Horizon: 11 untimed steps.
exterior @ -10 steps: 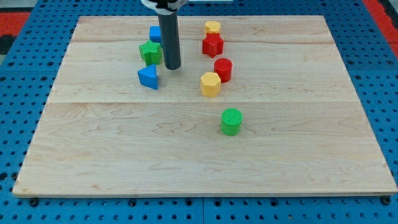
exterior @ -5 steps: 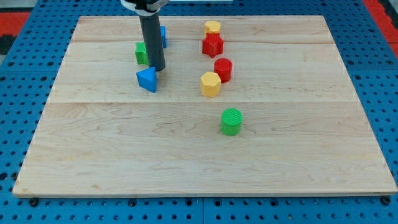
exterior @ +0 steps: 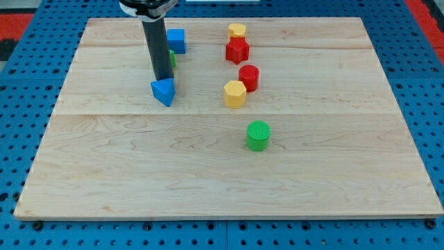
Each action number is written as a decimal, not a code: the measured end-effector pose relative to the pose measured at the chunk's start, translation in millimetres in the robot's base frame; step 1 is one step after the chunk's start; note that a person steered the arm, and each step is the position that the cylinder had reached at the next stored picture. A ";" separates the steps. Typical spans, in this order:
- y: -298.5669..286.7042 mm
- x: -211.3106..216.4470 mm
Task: Push the triangle parallel to the green circle
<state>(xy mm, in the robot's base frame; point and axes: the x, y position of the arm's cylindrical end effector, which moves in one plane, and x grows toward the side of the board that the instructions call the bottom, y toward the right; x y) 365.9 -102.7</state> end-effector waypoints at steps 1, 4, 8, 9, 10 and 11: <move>6.3 12.2; 4.6 38.0; 4.6 84.0; -8.0 71.1; -26.7 72.4; -42.5 92.8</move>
